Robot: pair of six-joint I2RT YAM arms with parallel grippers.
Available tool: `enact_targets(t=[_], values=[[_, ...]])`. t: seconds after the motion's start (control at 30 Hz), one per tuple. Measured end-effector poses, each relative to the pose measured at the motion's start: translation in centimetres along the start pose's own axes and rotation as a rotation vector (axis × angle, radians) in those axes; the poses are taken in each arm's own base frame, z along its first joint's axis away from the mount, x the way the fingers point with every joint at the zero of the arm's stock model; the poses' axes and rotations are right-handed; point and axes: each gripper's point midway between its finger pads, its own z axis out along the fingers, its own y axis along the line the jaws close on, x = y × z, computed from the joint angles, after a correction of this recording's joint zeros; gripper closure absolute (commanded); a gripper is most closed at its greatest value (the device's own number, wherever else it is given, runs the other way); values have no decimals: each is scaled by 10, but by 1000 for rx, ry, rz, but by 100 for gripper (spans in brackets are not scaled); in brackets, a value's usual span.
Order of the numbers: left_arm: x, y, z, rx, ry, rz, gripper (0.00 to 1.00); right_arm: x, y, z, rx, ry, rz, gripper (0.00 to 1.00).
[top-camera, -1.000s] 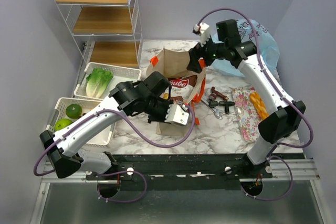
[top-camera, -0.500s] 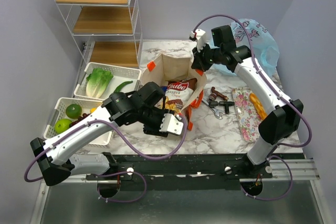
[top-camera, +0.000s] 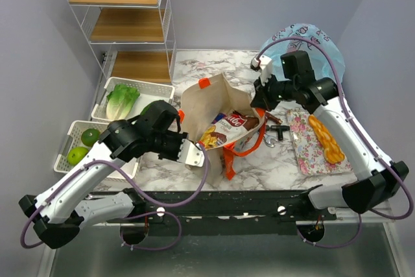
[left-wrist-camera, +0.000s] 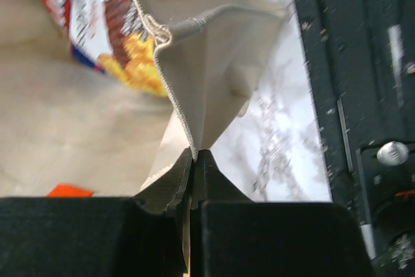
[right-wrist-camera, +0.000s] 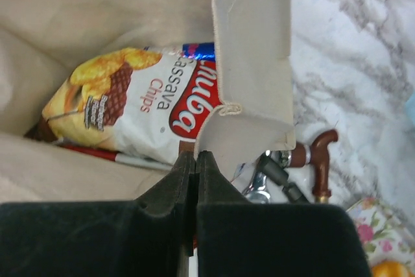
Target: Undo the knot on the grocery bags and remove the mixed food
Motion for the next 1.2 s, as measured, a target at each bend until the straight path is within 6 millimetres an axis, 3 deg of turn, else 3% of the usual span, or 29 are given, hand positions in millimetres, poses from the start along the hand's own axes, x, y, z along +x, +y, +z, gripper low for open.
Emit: enact_targets(t=[0.03, 0.07, 0.1, 0.17, 0.23, 0.43, 0.53, 0.7, 0.8, 0.93, 1.03, 1.13, 1.2], values=[[6, 3, -6, -28, 14, 12, 91, 7, 5, -6, -7, 18, 6, 54], [12, 5, -10, -47, 30, 21, 87, 12, 10, -11, -15, 32, 9, 38], [17, 8, -14, -65, 49, 37, 82, 15, 14, -15, -24, 41, 16, 25], [31, 12, -17, -88, 98, 62, 62, 17, 18, -21, -34, 47, 21, 15], [37, 14, -18, -95, 125, 72, 47, 12, 19, -21, -38, 43, 24, 10], [29, 21, -31, -105, 131, 81, 33, -33, -1, -10, -3, -38, 5, 6], [9, 29, -45, -133, 75, 50, 27, -53, -18, 4, 26, -72, -14, 4], [-29, 44, -73, -218, -71, -82, 12, -67, -36, 32, 38, -77, -28, 0], [-34, 66, -86, -300, -115, -245, 11, -67, -37, 46, 28, -62, -47, 0], [-29, 95, -86, -352, -132, -483, 7, -64, -26, 57, 1, -54, -121, 11], [-19, 105, -62, -308, -114, -668, 10, -58, -20, 63, -8, -38, -165, 33], [3, 92, -28, -242, -63, -835, 36, -54, -23, 64, 12, -20, -187, 64], [20, 79, -12, -207, -1, -914, 64, -48, -28, 64, 38, -5, -195, 91]])
